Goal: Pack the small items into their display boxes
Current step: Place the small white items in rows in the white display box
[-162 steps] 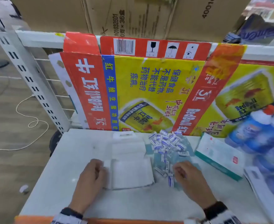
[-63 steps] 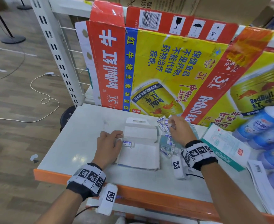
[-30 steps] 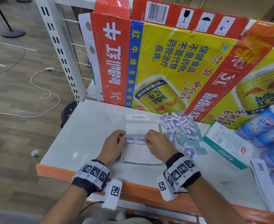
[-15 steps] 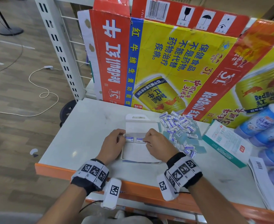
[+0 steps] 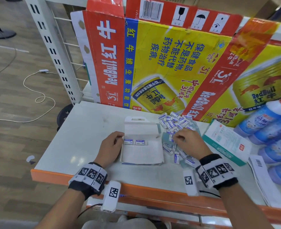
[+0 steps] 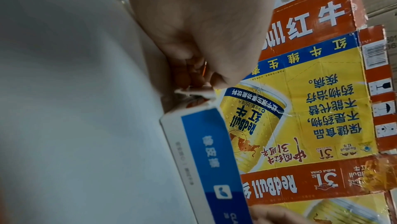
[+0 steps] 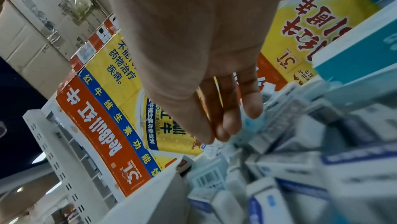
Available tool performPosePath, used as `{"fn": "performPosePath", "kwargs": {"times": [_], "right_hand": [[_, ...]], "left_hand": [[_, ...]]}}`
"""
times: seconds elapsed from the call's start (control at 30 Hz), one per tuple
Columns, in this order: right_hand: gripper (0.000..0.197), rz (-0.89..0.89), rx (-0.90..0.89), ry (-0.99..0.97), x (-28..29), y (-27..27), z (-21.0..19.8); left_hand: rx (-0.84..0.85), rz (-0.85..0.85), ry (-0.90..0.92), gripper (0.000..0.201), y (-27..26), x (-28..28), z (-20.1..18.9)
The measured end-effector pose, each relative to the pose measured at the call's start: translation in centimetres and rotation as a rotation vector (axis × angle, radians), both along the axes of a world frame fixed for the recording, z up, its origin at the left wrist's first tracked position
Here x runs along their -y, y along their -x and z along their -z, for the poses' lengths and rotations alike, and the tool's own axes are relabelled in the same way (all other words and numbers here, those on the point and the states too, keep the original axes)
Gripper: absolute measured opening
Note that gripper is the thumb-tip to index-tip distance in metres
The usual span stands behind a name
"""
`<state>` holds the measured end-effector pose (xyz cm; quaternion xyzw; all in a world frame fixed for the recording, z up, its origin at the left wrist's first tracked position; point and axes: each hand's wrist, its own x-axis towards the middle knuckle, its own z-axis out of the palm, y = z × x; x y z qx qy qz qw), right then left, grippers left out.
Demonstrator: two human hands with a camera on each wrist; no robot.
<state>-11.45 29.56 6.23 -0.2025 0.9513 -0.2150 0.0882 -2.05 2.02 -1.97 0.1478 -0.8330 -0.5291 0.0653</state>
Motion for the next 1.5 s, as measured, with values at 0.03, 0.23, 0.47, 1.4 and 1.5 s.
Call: {"fn": "performPosePath", "kwargs": {"times": [0.03,0.23,0.47,1.4,1.5], "right_hand": [[0.015,-0.03,0.018,-0.036,-0.3,-0.2,0.3],[0.031,-0.116,-0.087,-0.228,-0.6,-1.1,1.9],[0.019,-0.161,-0.223,-0.379,0.1,-1.6,2.8],[0.025,-0.01,0.166,0.136,-0.7,-1.7,-0.6],[0.022,0.01,0.179,0.285,-0.5,-2.1,-0.5]], "left_hand": [[0.003,-0.001,-0.006,0.023,0.0,0.0,0.0],[0.025,-0.043,-0.045,0.024,0.1,-0.4,-0.4],[0.011,-0.051,-0.035,0.018,0.2,-0.5,0.0],[-0.032,-0.037,0.09,0.015,0.1,-0.4,0.3],[-0.034,-0.042,0.098,0.015,0.1,-0.5,0.3]]}}
